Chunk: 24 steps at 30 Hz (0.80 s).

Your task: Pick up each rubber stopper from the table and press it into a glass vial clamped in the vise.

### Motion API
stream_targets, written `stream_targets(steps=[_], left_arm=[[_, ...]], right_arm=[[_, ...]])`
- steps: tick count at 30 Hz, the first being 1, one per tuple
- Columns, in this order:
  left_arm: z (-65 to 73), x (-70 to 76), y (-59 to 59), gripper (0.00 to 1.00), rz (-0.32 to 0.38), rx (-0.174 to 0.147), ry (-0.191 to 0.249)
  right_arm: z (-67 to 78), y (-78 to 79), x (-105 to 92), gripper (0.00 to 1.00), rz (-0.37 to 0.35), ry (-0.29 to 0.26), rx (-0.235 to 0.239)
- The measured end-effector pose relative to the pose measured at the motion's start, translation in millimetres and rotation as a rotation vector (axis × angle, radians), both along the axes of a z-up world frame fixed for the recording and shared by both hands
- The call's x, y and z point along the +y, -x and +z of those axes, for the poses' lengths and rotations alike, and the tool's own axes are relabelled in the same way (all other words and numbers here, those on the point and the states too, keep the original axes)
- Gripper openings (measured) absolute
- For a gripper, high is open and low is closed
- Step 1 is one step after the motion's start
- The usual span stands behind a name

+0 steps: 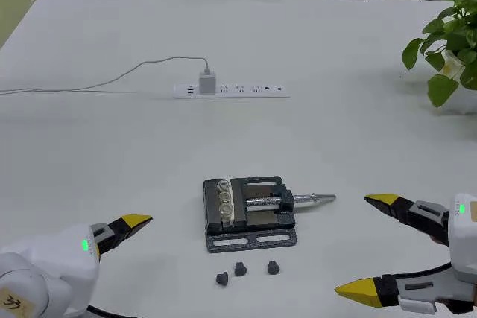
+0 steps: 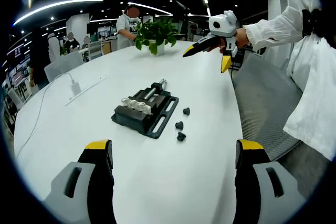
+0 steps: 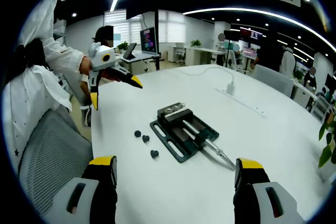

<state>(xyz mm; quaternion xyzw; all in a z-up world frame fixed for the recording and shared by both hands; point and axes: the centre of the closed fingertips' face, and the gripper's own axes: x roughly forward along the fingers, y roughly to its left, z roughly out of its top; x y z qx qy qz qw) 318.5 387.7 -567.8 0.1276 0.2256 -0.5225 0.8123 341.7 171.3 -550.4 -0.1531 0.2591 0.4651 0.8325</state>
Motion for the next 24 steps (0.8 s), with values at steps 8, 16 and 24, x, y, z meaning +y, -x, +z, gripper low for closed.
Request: stream_targets(steps=[8, 16, 24], left_arm=[[-1.1, -0.1, -3.9, 0.94, -0.002, -0.001, -0.005], [-3.2, -4.0, -5.7, 0.88, -0.024, -0.002, -0.021], [-3.9, -8.0, -8.0, 0.8, -0.04, -0.002, -0.031]], right_arm=[[0.9, -1.2, 0.2, 0.91, -0.003, -0.003, -0.001], [1.6, -0.9, -1.8, 0.91, -0.01, -0.004, 0.001], [1.7, -0.8, -2.8, 0.9, -0.017, -0.007, 0.0]])
